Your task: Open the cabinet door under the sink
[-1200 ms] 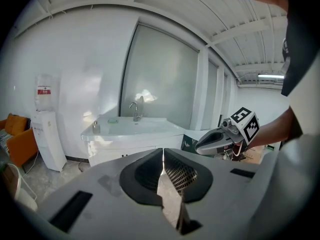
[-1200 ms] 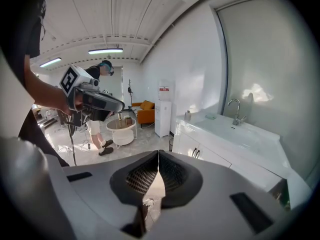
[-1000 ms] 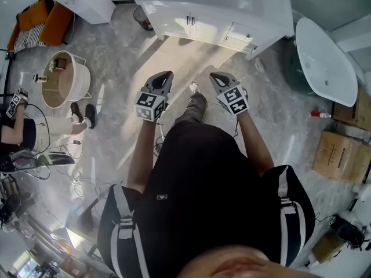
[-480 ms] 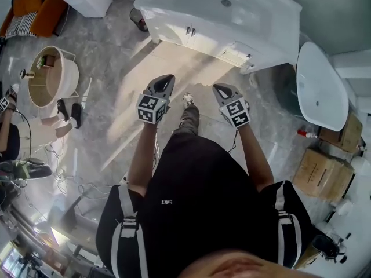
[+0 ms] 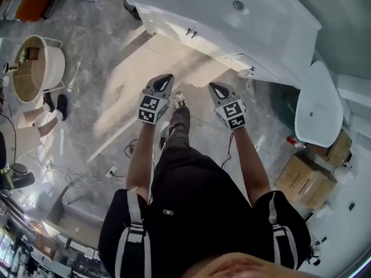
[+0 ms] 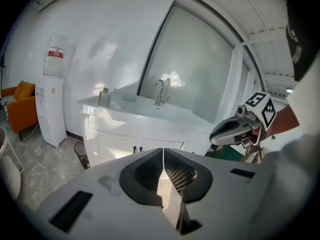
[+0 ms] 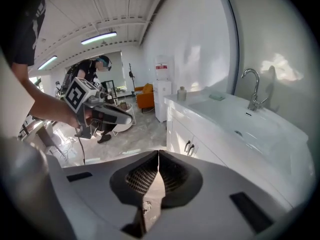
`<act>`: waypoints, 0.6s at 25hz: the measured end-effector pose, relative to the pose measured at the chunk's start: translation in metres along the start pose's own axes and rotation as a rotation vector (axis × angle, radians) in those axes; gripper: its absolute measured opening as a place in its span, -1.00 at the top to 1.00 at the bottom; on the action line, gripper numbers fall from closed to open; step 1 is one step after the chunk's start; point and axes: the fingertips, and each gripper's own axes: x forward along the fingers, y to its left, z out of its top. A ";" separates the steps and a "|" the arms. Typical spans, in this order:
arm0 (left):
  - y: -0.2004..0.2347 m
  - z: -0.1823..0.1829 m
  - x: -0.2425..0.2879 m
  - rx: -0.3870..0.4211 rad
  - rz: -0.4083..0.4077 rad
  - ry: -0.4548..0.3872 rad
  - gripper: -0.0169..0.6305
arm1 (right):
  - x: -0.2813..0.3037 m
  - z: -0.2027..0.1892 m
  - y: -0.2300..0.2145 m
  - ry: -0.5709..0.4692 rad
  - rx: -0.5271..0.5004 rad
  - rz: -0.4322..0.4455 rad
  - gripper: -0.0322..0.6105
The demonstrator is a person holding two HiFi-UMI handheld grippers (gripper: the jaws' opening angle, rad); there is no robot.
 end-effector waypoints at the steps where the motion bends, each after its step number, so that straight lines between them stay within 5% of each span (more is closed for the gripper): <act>1: 0.004 -0.003 0.012 0.003 -0.001 0.005 0.90 | 0.008 0.000 -0.011 -0.001 0.011 -0.007 0.71; 9: 0.028 -0.050 0.101 -0.030 -0.008 0.028 0.90 | 0.060 -0.024 -0.074 0.027 0.125 -0.055 0.71; 15: 0.063 -0.068 0.162 -0.080 0.002 0.018 0.90 | 0.108 -0.054 -0.079 0.068 0.152 -0.018 0.71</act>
